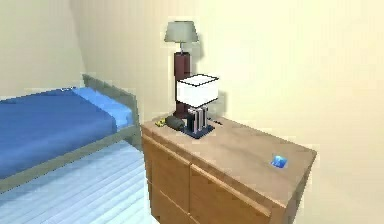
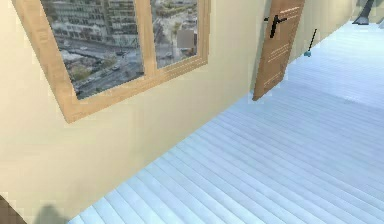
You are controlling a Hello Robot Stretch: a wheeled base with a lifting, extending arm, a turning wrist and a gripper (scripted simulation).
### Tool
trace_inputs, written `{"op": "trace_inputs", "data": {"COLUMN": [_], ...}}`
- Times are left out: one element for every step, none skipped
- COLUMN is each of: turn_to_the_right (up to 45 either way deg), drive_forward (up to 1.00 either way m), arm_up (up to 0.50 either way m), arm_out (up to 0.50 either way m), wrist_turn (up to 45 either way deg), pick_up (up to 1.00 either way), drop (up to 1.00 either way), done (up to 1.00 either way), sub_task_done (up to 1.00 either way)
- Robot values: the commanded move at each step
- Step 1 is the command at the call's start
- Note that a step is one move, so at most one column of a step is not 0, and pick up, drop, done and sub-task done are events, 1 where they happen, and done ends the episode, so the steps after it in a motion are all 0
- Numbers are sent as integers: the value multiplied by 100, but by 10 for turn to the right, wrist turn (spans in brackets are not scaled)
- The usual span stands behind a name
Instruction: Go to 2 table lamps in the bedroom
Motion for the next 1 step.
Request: {"op": "trace_inputs", "data": {"turn_to_the_right": [0], "drive_forward": [0], "arm_up": [0], "arm_out": [0], "wrist_turn": [0], "pick_up": [0], "drop": [0], "done": [0], "sub_task_done": [100]}}
